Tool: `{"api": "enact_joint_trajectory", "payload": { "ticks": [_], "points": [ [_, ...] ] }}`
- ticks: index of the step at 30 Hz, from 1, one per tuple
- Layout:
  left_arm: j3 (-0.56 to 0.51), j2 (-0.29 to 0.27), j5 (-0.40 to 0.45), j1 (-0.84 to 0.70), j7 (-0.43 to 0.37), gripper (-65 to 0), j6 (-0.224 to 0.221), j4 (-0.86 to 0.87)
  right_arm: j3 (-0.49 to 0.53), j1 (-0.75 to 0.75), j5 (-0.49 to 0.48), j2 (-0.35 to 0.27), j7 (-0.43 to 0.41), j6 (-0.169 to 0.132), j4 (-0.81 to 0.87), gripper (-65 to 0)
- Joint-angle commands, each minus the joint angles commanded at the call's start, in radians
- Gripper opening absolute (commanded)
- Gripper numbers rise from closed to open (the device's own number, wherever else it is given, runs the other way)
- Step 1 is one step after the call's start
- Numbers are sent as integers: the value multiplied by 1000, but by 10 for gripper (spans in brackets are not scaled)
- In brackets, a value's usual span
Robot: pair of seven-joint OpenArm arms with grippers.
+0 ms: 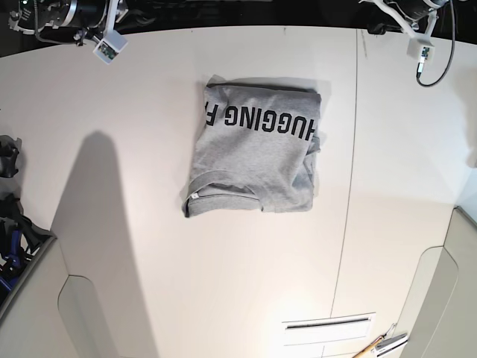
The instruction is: Fold the T-shirt properly
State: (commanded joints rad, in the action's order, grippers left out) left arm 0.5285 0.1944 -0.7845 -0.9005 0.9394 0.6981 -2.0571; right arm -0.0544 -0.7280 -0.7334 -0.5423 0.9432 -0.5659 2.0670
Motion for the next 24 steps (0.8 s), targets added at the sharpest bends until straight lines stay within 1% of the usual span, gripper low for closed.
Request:
{"api": "enact_joint_trajectory", "payload": {
  "ticks": [3, 6, 9, 11, 13, 16, 17, 20, 23, 24],
  "points": [
    [-1, -8, 0, -58, 0, -650, 0, 14, 76, -43, 5, -33, 0, -1, -2, -650],
    [-1, -8, -1, -96, 0, -650, 0, 42, 160, -50, 68, -37, -8, -3, -19, -650],
    [-1, -8, -8, -106, -2, -650, 0, 120, 242, -48, 160, -37, -85, -3, -77, -650],
    [-1, -8, -8, -105, -37, -650, 0, 206, 295, -48, 184, -40, -130, -3, -138, -650],
    [-3, -8, -7, -105, -102, -650, 0, 307, 346, -47, 183, -45, -159, -3, -208, -650],
    [-24, -9, 18, -100, -223, -650, 0, 456, 418, -37, 176, -46, -163, -3, -323, -650],
    [-41, -8, 48, -96, -266, -650, 0, 503, 444, -25, 176, -45, -163, -3, -367, -650],
    [-115, -8, 180, -94, -424, -650, 0, 623, 517, 39, 176, -45, -173, -3, -509, -650],
    [-204, -8, 285, -93, -615, -650, 0, 732, 594, 137, 177, -42, -245, -3, -645, -650],
    [-233, -7, 311, -85, -678, -650, 0, 765, 619, 173, 180, -36, -253, -3, -686, -650]
  ]
}}
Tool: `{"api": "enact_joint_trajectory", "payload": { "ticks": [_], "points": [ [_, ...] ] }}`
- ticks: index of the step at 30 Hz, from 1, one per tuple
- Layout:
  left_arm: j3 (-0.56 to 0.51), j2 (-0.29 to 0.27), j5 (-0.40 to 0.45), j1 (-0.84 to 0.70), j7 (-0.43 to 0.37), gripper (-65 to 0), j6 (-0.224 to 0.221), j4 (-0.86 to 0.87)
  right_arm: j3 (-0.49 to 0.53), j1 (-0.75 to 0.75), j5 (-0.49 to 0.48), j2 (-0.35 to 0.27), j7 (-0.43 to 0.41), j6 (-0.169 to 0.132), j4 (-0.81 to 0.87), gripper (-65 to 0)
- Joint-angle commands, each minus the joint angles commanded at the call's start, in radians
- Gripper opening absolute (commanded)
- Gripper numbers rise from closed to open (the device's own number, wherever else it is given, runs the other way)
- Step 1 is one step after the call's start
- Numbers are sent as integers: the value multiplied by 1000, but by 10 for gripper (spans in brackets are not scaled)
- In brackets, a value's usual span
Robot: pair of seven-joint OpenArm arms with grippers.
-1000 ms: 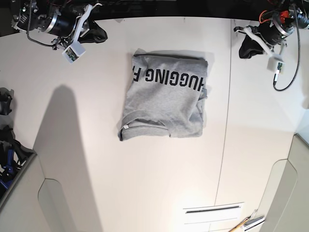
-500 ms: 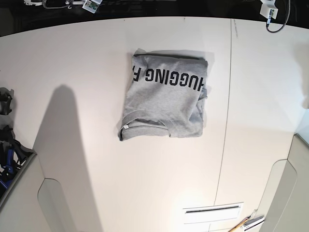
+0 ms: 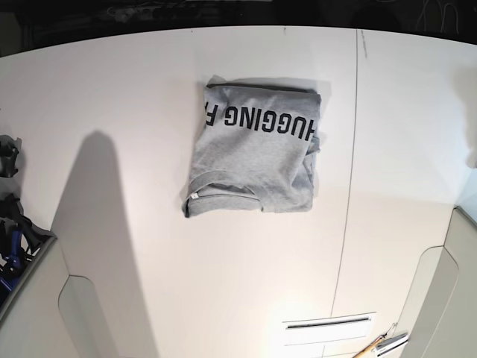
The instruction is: Fold the T-shirt properly
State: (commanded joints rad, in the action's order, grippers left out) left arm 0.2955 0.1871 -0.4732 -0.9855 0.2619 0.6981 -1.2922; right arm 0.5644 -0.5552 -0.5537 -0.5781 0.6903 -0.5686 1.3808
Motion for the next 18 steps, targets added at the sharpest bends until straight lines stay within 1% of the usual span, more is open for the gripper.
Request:
{"api": "enact_joint_trajectory", "payload": {
  "ticks": [1, 3, 6, 8, 10, 11, 12, 18],
  "points": [
    [-31, 6, 18, 17, -28, -650, -28, 31, 24, 37, 10, 9, -3, 0, -38, -650],
    [-101, 37, 21, 64, -26, -650, -122, 88, 58, 101, 55, 34, -3, 7, -109, -650],
    [-212, 72, 23, 151, -26, -650, -221, 177, 75, 176, 94, 69, -3, 12, -218, -650],
    [-284, 80, 32, 209, -25, -650, -290, 234, 74, 216, 121, 87, -3, 11, -284, -650],
    [-346, 79, 70, 262, -19, -650, -354, 289, 74, 251, 150, 100, -3, 11, -342, -650],
    [-373, 79, 85, 289, -18, -650, -374, 318, 74, 267, 163, 105, -3, 11, -366, -650],
    [-398, 79, 99, 315, -18, -650, -378, 346, 74, 281, 178, 109, -2, 11, -385, -650],
    [-481, 76, 108, 449, -18, -650, -377, 464, 74, 312, 250, 113, -6, 12, -447, -650]
  ]
}}
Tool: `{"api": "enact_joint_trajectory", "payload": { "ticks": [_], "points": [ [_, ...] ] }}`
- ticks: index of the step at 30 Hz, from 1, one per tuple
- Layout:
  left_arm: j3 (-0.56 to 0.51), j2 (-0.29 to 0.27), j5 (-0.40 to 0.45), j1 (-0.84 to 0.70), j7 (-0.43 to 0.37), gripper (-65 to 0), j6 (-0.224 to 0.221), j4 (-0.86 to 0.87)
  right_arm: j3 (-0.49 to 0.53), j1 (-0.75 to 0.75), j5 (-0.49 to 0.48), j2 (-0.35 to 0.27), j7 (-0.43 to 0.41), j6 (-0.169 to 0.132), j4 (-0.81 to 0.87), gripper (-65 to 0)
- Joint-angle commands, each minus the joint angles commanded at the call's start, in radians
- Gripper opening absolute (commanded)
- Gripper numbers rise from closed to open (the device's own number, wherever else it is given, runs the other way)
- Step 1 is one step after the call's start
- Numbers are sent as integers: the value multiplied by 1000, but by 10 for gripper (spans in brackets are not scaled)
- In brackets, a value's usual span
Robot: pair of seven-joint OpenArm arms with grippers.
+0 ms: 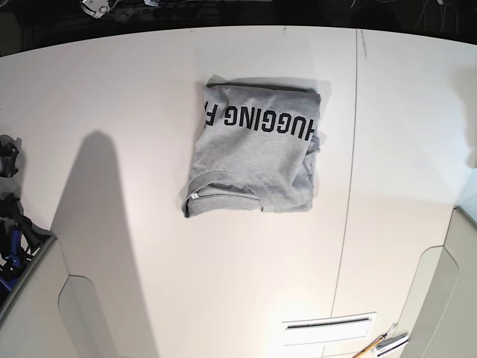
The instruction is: Fold the T-shirt properly
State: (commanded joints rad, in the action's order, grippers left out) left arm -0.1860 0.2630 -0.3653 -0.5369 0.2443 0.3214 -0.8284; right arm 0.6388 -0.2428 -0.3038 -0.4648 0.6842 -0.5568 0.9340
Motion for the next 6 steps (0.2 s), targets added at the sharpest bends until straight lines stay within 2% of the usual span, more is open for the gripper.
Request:
{"api": "enact_joint_trajectory", "payload": {
  "ticks": [3, 6],
  "points": [
    [-1, 0, 0, 31, -1, -650, 0, 12, 0, 10, 13, 0, 0, 4, -9, -650],
    [-1, 0, 0, 48, 0, -650, 0, 12, 0, 15, 13, 0, 0, 23, -9, -650]
  ]
}}
